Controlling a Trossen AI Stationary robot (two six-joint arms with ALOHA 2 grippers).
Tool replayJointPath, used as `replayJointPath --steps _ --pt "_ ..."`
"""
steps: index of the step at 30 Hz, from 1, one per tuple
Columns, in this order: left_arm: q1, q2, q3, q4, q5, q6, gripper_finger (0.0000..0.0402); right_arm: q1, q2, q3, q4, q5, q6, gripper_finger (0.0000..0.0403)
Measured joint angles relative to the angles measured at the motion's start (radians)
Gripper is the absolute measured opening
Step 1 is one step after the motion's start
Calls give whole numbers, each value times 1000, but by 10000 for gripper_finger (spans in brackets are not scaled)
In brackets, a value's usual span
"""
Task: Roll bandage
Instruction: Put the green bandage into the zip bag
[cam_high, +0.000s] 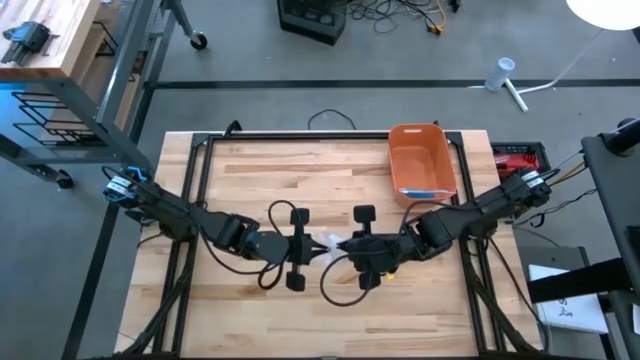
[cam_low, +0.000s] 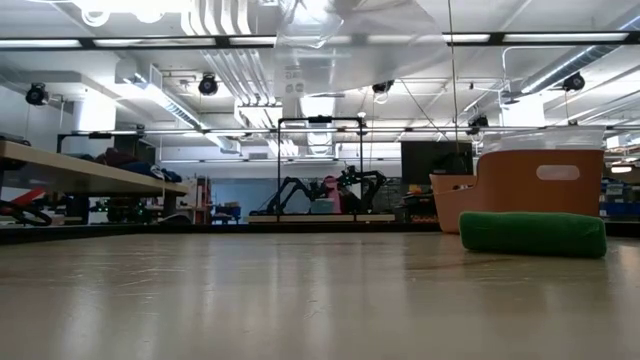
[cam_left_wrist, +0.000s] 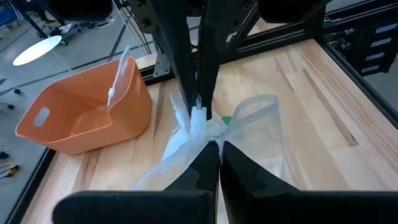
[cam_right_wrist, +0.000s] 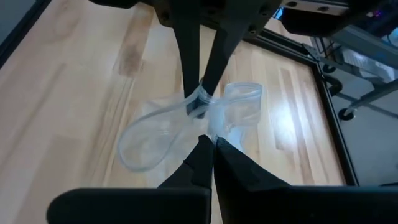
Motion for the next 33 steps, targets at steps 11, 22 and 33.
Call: replayJointPath --steps 11,22,33 --pt "0 0 0 49 55 23 0 0 0 0 9 -11 -65 0" --pt "-21 -5 0 -7 56 18 0 0 -15 0 -46 -47 -65 0" --pt "-46 -31 0 -116 88 -53 0 22 -50 0 -248 -120 37 26"
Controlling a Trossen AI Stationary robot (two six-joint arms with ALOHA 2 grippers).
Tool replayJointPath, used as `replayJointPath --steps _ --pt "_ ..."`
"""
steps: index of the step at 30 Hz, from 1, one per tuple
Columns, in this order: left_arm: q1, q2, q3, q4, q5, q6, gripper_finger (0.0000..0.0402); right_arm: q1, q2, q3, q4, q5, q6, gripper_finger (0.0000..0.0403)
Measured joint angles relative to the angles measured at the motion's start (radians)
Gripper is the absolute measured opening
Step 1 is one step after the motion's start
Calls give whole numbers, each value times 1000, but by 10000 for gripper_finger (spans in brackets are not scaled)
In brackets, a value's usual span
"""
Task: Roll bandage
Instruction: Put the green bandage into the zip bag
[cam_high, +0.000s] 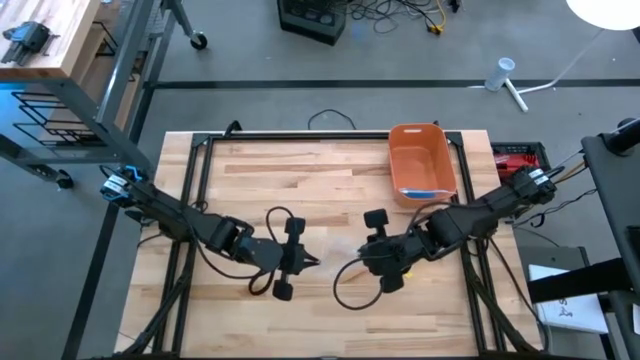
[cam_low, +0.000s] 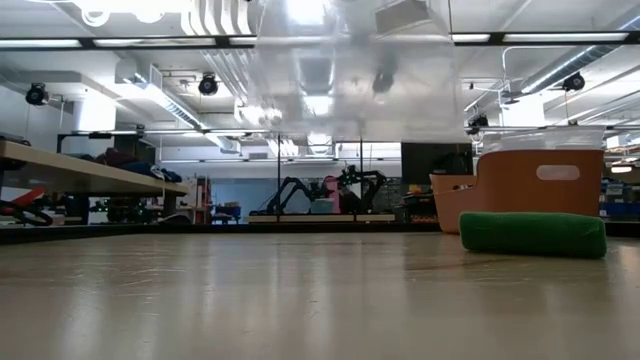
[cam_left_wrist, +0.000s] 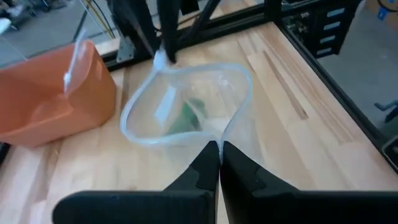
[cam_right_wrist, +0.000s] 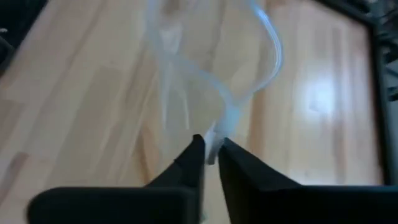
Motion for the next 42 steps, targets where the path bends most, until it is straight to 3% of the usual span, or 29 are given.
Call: replayJointPath --steps 12,21,26,32,38,42 --pt "-4 27 0 -87 22 -137 0 11 -19 0 -90 -38 182 184" --pt "-4 41 0 -126 22 -171 0 11 -21 0 -151 -38 301 258" --pt "-6 41 0 -260 23 -279 0 11 -18 -27 -285 -33 540 277" --pt "-6 38 0 -322 100 -358 0 -19 -14 -230 -132 -82 839 270" --pt "-8 37 0 -321 102 -374 0 -58 -13 -440 184 -124 853 255" --pt "-17 37 0 -319 102 -383 0 -93 -13 -512 272 -107 813 260"
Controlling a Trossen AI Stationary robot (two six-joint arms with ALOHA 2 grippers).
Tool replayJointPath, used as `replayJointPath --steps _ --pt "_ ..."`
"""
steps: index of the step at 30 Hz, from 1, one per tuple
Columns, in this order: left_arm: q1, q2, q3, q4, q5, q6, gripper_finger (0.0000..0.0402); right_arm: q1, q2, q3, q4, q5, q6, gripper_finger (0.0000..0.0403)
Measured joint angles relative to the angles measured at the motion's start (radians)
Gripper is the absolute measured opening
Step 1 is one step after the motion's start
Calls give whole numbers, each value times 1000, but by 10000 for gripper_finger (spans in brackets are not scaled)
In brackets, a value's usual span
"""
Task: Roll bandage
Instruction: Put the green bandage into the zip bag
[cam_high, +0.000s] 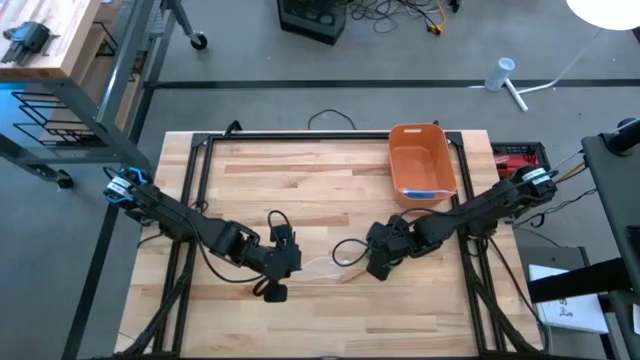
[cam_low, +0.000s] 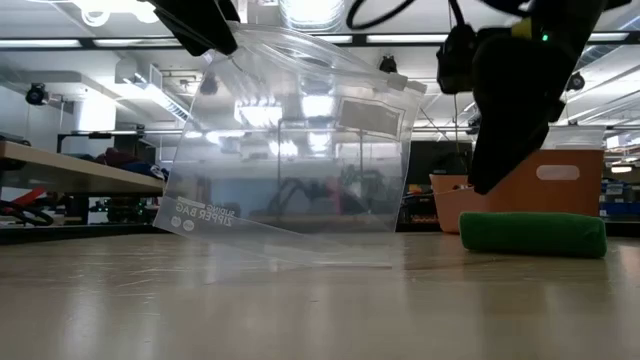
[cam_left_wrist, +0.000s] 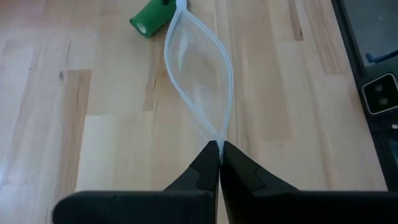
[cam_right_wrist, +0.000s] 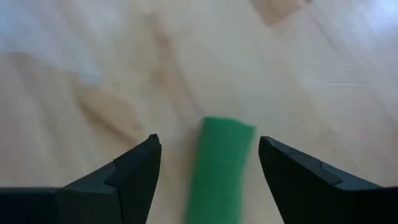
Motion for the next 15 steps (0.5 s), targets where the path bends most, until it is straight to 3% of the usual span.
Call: replayJointPath --steps 8,15 --pt "-2 -1 0 4 0 -1 0 -61 0 -112 138 19 -93 272" --pt "-2 -1 0 6 0 0 0 -60 61 -130 209 13 -115 250"
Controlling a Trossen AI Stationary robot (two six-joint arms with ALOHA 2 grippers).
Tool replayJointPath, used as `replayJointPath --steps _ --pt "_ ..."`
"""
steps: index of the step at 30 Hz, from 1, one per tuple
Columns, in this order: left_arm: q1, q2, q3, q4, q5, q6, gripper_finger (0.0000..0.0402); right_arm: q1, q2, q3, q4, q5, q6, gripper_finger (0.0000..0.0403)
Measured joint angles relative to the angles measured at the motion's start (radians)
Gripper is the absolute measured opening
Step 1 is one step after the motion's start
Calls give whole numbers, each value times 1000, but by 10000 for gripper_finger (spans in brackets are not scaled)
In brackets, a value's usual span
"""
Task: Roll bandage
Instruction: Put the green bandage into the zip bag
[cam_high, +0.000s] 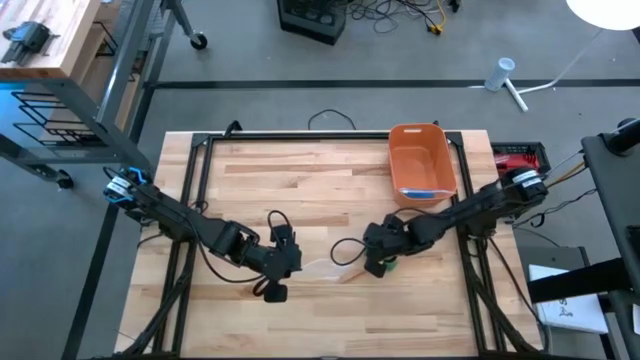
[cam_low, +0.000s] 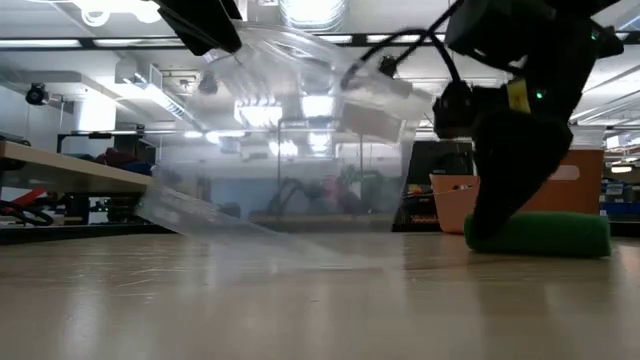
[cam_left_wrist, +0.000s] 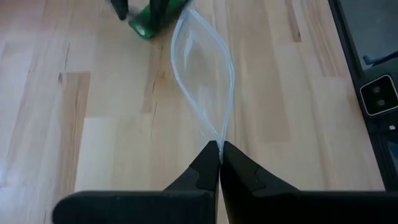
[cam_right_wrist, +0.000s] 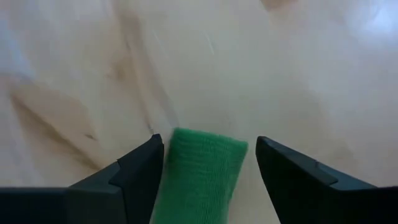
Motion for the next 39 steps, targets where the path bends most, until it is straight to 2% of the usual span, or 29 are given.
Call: replayJointPath --steps 6,14,21,27,33,36,39 --pt "0 0 0 10 0 0 0 0 84 2 -5 -12 49 231" --pt "0 -1 0 14 0 2 0 0 86 4 -12 -20 82 176" --pt "0 -1 0 16 0 -2 0 0 -4 0 -45 -40 59 112" --pt "0 -1 0 21 -1 5 0 1 -155 4 -60 -35 21 86" --pt "0 3 -3 131 -1 103 0 25 -311 95 11 32 -120 87" --pt "0 7 -6 180 -1 121 0 65 -348 143 148 114 -262 92" --pt "1 8 -6 195 -12 134 0 113 -352 160 350 146 -439 91"
